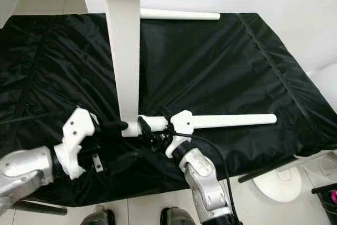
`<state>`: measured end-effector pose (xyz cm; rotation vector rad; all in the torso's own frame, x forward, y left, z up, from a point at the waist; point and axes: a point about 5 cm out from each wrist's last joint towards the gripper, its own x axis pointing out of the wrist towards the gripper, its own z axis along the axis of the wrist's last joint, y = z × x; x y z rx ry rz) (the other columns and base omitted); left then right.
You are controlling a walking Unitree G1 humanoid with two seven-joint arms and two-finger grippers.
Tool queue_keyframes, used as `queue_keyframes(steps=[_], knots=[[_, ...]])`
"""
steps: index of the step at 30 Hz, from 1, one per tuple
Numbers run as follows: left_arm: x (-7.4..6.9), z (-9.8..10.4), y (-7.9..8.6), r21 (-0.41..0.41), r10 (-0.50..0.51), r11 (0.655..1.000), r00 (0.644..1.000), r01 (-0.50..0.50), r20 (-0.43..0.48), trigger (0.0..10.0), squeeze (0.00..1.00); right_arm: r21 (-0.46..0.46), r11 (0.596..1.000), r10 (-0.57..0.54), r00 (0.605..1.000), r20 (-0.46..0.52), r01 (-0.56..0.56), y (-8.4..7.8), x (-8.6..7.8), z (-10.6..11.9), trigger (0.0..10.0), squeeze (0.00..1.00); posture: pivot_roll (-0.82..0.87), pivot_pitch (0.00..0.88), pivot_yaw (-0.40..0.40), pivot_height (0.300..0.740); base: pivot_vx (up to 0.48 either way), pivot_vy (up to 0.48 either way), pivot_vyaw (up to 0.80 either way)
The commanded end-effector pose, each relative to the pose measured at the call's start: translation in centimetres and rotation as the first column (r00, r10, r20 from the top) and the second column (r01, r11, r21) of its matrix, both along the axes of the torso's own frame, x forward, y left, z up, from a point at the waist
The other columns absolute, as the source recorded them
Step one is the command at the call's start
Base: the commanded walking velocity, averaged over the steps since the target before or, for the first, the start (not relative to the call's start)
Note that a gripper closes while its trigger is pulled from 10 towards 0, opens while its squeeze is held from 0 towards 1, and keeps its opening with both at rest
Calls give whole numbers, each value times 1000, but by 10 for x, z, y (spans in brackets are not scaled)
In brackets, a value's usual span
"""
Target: Building children table
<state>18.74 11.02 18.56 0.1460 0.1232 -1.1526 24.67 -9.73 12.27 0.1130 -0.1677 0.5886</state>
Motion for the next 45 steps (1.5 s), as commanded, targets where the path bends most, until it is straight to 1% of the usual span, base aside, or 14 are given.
queue_keyframes(steps=[1,5,8,10,11,13,15,19,24,31,35,38,40,45], knots=[[-2,-3,-2,23,-32,999,999,32,15,10000,0,4,999,-42,999,6,42,-10,-2,0,10000,0,10,143,-28,740,0,0,0],[11,1,0,11,115,993,989,-117,98,10000,0,-1,995,-103,994,36,103,-28,-6,7,10000,0,4,146,-24,740,0,0,0],[15,2,1,8,157,987,982,-159,108,10000,0,-3,992,-124,991,43,124,-32,-5,9,10000,0,4,146,-24,740,0,0,0],[29,2,7,12,306,950,941,-311,141,10000,0,-6,985,-171,983,63,172,-41,-4,13,10000,0,0,147,-16,740,0,0,0],[29,2,7,12,306,950,941,-311,141,10000,0,-6,985,-171,983,63,172,-41,-4,13,10000,0,0,147,-16,740,0,0,0],[38,1,13,22,412,907,895,-421,169,10000,0,1,979,-205,976,71,206,-48,-3,17,10000,0,0,147,-16,740,0,0,0],[39,1,16,22,437,895,886,-445,158,10000,0,1,976,-219,973,74,220,-50,-3,17,10000,0,0,149,-18,740,0,0,0],[31,4,15,29,396,912,899,-408,187,10000,0,-4,974,-226,971,80,227,-52,-2,18,10000,0,6,149,-20,740,0,0,0],[9,4,7,20,208,977,967,-213,146,10000,0,-16,981,-191,978,80,193,-48,1,18,10000,0,17,148,-28,740,0,0,0],[-2,-1,1,5,57,998,997,-57,55,10000,0,-15,986,-164,984,76,166,-44,4,18,10000,0,18,142,-35,740,0,0,0],[-5,-2,-3,-16,18,1000,999,-17,30,10000,0,-17,987,-159,984,79,161,-43,5,19,10000,0,18,142,-35,740,0,0,0],[-5,-3,-4,-12,5,1000,1000,-4,29,10000,0,-15,987,-157,984,81,159,-44,5,19,10000,0,14,141,-33,740,0,0,0],[15,-6,-5,3,74,997,993,-74,93,10000,0,-17,987,-157,984,86,159,-43,5,20,10000,0,2,131,-27,740,0,0,0],[30,-5,-4,10,129,991,985,-131,116,10000,0,-13,986,-165,982,88,166,-43,6,20,10000,0,-6,127,-23,740,0,0,0]])
